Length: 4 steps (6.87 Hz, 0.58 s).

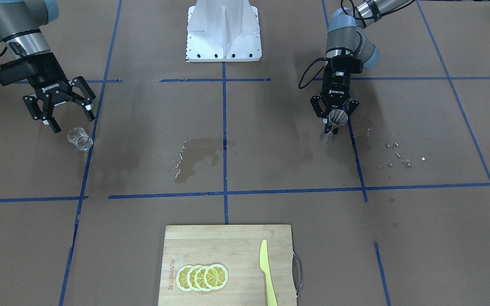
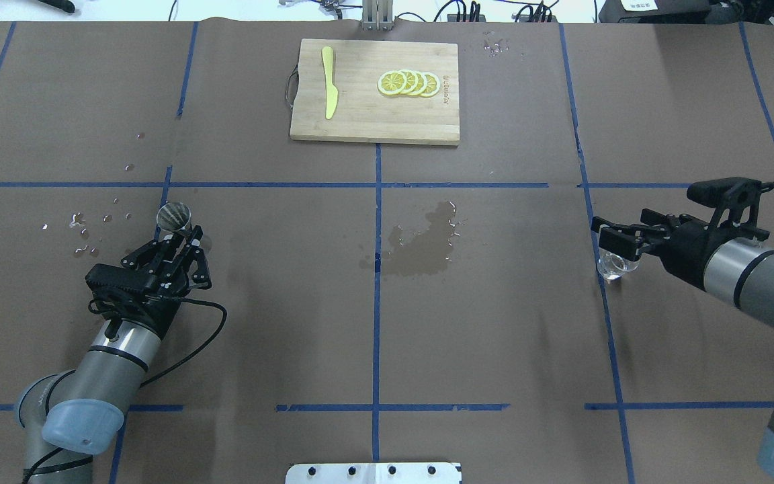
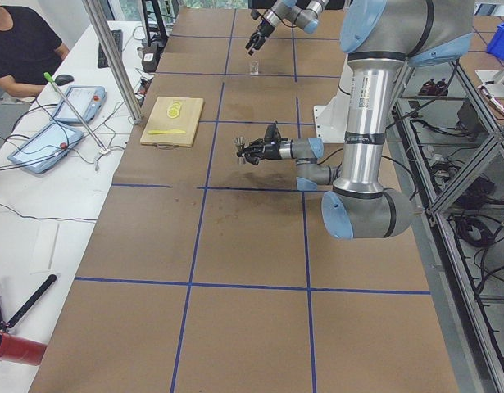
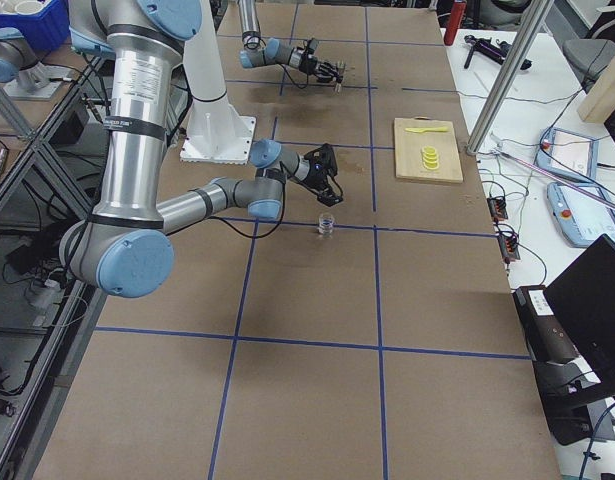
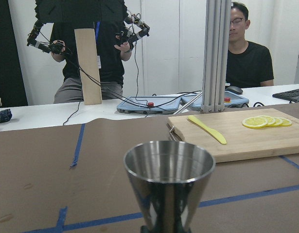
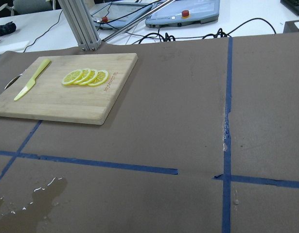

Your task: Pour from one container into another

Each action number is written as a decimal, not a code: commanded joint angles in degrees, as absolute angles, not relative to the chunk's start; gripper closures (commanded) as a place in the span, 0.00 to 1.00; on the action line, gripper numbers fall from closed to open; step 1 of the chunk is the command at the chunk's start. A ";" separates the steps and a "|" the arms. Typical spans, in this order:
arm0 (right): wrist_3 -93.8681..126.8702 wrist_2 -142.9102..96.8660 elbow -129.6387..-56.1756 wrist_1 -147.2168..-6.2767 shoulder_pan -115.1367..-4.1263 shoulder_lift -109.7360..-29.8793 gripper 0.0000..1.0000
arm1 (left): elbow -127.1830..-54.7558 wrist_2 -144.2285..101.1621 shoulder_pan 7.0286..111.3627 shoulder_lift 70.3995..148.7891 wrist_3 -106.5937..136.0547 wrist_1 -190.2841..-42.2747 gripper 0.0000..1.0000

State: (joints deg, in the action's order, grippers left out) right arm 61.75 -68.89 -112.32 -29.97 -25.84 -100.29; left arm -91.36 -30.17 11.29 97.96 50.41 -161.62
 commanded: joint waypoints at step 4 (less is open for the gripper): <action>75.72 -29.71 -105.05 -30.85 -5.80 -104.15 0.01 | -91.41 -29.97 11.51 98.09 50.54 -161.81 1.00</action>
